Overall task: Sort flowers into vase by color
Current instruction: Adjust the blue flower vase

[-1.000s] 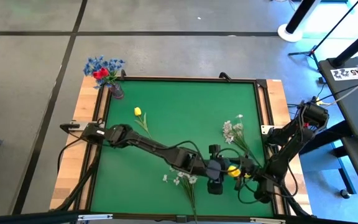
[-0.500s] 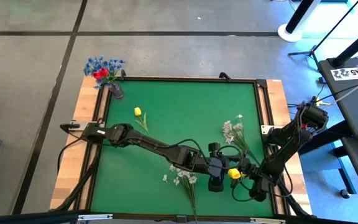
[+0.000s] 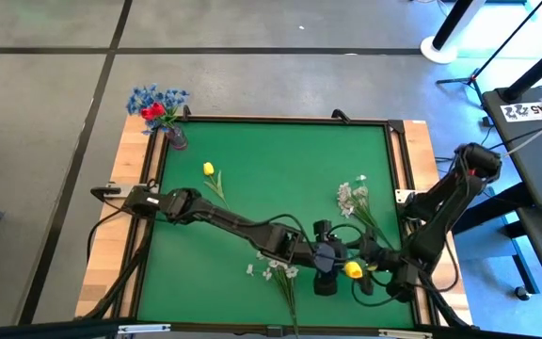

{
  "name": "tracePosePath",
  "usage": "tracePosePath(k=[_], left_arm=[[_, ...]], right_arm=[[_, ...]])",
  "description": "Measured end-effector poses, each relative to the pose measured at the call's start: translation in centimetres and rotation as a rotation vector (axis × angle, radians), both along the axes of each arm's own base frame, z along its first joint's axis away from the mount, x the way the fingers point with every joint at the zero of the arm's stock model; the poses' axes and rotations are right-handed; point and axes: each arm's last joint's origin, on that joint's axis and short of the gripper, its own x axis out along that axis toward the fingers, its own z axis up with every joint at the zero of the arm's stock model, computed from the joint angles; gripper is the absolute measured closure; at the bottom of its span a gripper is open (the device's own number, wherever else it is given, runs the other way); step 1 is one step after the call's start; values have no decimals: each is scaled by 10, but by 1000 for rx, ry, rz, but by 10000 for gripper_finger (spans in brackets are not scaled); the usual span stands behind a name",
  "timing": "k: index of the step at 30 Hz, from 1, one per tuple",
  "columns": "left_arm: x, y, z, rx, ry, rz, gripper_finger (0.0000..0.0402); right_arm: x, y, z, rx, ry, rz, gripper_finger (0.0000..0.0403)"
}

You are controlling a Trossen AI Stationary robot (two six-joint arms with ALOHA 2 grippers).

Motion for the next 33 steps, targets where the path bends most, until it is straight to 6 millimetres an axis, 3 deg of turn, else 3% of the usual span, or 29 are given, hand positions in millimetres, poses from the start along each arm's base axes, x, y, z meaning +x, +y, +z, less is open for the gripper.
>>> tracePosePath(k=[11, 16, 26, 33], left_arm=[[-2, -3, -3, -59, 48, -51, 215], [-5, 1, -8, 33, 93, -7, 215], [-6, 4, -6, 77, 104, -15, 215], [-22, -4, 27, 60, 71, -60, 215]], right_arm=[[-11, -12, 43, -17, 134, 53, 27], [-13, -28, 58, 0, 285, -53, 27], [-3, -76, 61, 29, 553, -205, 27], [7, -100, 60, 43, 658, -244, 27]])
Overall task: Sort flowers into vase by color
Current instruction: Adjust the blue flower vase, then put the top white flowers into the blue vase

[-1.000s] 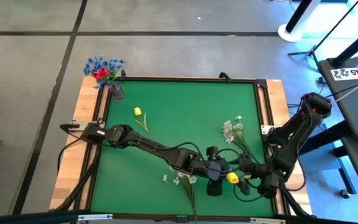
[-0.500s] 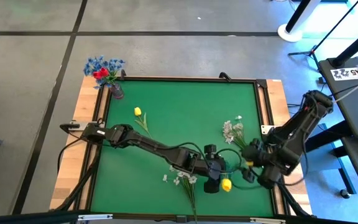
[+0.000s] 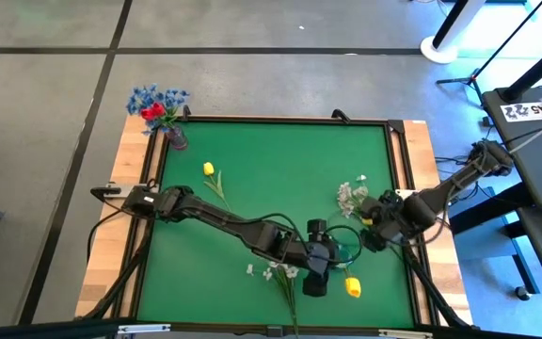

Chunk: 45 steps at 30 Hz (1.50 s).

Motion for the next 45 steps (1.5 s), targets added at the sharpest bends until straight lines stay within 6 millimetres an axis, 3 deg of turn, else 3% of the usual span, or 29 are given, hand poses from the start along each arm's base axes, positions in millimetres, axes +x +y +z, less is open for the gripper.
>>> tracePosePath(k=[4, 9, 19, 23, 27, 33, 36, 39, 45], left_arm=[[-11, -6, 15, 17, -3, -36, 215], [-29, -13, 33, 40, 31, -71, 215], [-64, -35, 51, 66, 105, -107, 215], [-76, -43, 46, 67, 182, -63, 215], [-81, -43, 39, 35, 240, 5, 215], [-86, -42, 20, -4, 331, 106, 218], [-88, -45, 13, -21, 344, 133, 223], [-90, -47, 4, -34, 362, 167, 228], [-92, -47, -13, -46, 383, 249, 236]], right_arm=[[5, -16, -9, 18, 53, -63, 27], [8, -37, -35, 69, 141, -117, 46], [12, -75, -89, 190, 127, -168, 143], [12, -83, -109, 230, 125, -155, 182], [13, -84, -113, 212, 117, -114, 248], [29, -84, -89, 169, -58, -22, 386], [35, -84, -64, 141, -166, 32, 377], [35, -83, -22, 81, -363, 97, 379], [12, -63, 55, 53, -938, 264, 387]])
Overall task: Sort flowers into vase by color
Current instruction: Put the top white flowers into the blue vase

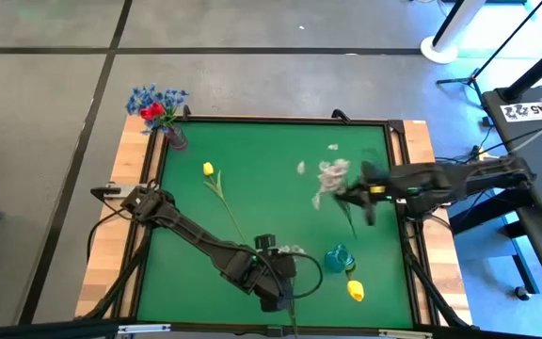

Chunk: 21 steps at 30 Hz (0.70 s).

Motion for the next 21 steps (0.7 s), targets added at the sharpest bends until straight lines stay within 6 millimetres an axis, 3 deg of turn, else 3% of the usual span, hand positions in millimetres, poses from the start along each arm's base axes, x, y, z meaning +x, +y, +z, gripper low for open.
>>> tracePosePath(k=[4, 8, 14, 21], left_arm=[[-2, 3, -19, 11, 13, 103, 236], [-4, 4, -43, -16, 24, 172, 230], [-6, -10, -63, -110, -10, 163, 222], [-16, -27, -68, -168, -29, 206, 221]], right_arm=[[-22, 18, 27, 41, -314, 131, 392], [-36, 31, 36, 34, -445, 177, 394], [-32, 50, 30, -123, -422, 136, 396], [-22, 75, 22, -179, -401, 196, 391]])
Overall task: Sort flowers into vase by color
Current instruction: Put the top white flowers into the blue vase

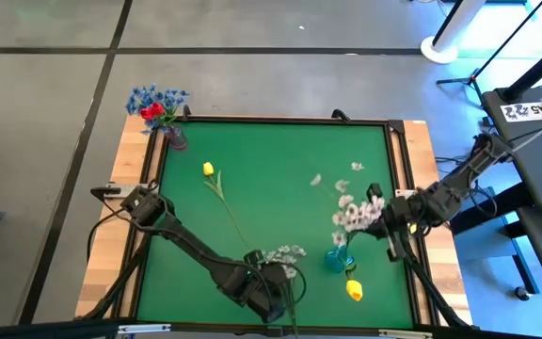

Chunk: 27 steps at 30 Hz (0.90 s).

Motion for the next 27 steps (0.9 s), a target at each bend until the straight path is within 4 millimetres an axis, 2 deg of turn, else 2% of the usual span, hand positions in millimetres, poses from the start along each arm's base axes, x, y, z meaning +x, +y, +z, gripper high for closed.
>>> tracePosePath(k=[4, 7, 12, 20, 27], left_arm=[[-4, -8, -2, -42, 1, 33, 221], [-5, -11, -8, -64, 3, 92, 221], [0, -11, -23, -84, 3, 174, 220], [1, -12, -24, -242, 15, 324, 220], [2, -14, -24, -351, 7, 461, 220]], right_arm=[[1, 8, -4, -43, 16, 23, 393], [3, 10, -7, -77, 28, 29, 379], [4, 10, -8, -112, 22, 31, 304], [3, 10, -12, -138, 54, 53, 160], [3, 10, -11, -140, 49, 55, 96]])
